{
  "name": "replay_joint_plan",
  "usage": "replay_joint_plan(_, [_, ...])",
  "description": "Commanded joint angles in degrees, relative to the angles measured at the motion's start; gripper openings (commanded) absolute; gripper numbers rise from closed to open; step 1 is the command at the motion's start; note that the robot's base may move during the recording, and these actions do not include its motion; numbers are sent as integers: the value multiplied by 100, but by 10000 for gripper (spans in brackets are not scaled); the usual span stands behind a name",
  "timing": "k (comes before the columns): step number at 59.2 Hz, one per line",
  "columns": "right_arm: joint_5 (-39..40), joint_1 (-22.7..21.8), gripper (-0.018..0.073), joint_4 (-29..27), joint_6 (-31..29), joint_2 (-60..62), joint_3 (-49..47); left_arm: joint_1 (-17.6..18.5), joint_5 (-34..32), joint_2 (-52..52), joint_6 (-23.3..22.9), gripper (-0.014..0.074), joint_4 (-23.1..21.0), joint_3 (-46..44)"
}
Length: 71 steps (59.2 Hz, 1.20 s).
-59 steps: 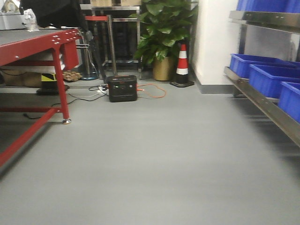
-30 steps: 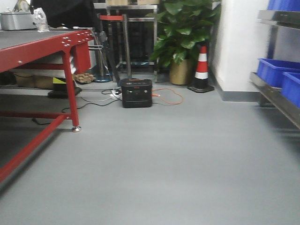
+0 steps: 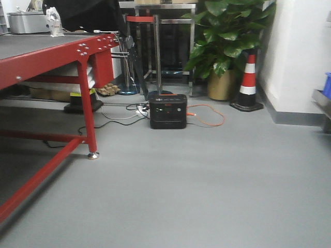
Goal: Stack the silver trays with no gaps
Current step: 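Drive the base along the aisle carrying the tray in both grippers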
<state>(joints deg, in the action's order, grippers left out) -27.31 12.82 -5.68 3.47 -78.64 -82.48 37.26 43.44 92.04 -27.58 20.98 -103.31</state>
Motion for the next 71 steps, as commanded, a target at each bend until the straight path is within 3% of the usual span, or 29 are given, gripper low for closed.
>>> replay_joint_plan(1, [230,26,-81,41,-91,72,-24,60,-251,-75,46,-20,38,-65])
replay_joint_plan(71, [235,26,-81,41,-91,61,-24,45,-251,-75,46,-20,132,-65])
